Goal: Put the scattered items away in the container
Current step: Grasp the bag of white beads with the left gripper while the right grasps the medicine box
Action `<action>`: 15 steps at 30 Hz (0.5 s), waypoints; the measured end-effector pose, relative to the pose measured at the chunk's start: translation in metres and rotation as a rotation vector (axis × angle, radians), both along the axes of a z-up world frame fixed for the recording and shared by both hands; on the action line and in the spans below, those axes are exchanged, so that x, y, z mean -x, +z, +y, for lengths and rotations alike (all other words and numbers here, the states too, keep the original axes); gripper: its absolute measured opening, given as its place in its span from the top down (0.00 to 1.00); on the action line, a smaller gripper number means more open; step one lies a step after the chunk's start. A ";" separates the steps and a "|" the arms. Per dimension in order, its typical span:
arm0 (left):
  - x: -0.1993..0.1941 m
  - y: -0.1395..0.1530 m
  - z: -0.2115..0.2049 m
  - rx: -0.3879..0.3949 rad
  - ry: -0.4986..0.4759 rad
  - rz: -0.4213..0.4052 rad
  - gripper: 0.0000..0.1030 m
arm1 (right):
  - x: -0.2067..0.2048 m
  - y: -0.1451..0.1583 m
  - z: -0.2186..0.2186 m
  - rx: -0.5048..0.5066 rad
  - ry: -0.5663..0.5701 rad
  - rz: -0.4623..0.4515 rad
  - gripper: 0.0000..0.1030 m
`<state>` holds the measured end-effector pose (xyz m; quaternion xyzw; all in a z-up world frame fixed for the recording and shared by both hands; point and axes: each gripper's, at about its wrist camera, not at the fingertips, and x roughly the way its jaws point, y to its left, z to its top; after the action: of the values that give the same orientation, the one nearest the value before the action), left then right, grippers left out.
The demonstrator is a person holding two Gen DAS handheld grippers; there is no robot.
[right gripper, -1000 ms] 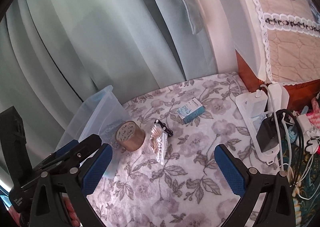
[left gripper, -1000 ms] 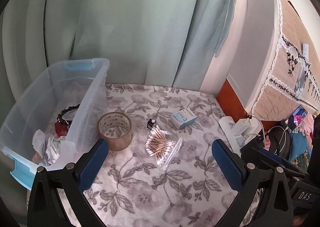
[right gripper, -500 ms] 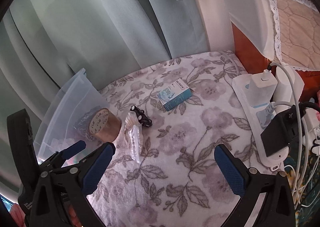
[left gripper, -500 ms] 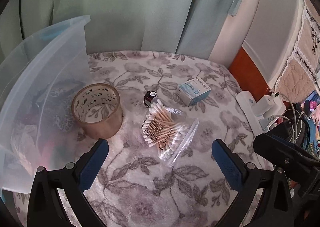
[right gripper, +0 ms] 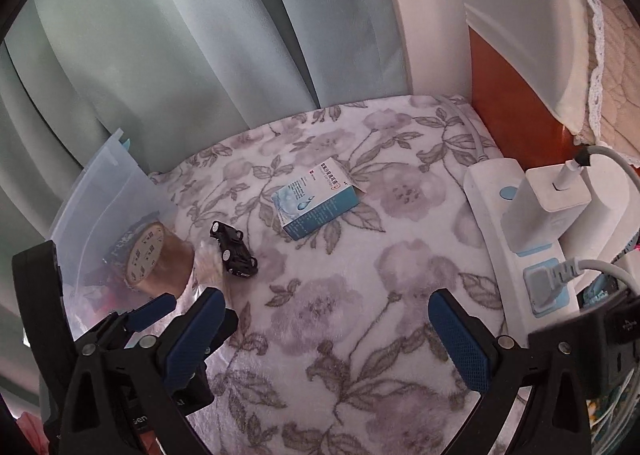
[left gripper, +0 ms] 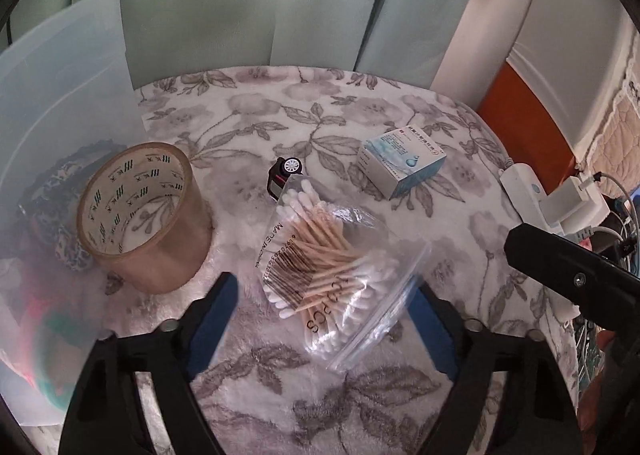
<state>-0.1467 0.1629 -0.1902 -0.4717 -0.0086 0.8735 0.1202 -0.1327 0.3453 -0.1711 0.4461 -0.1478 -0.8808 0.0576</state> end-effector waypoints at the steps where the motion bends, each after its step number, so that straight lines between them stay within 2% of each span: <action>1: 0.002 -0.002 -0.002 -0.005 -0.004 0.008 0.28 | 0.004 -0.003 -0.002 -0.004 0.009 -0.001 0.00; 3: 0.005 -0.005 -0.005 -0.021 -0.008 0.008 0.38 | 0.012 -0.010 -0.006 -0.014 0.027 -0.002 0.00; 6: 0.006 -0.005 -0.010 -0.038 -0.013 0.034 0.48 | 0.027 -0.017 -0.012 -0.022 0.056 0.004 0.00; 15: 0.009 -0.004 -0.027 -0.077 -0.005 0.101 0.68 | 0.074 -0.037 -0.027 -0.076 0.106 0.015 0.00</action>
<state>-0.1553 0.1359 -0.1942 -0.4223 -0.0348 0.8948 0.1408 -0.2064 0.3188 -0.2079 0.4484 -0.0897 -0.8849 0.0884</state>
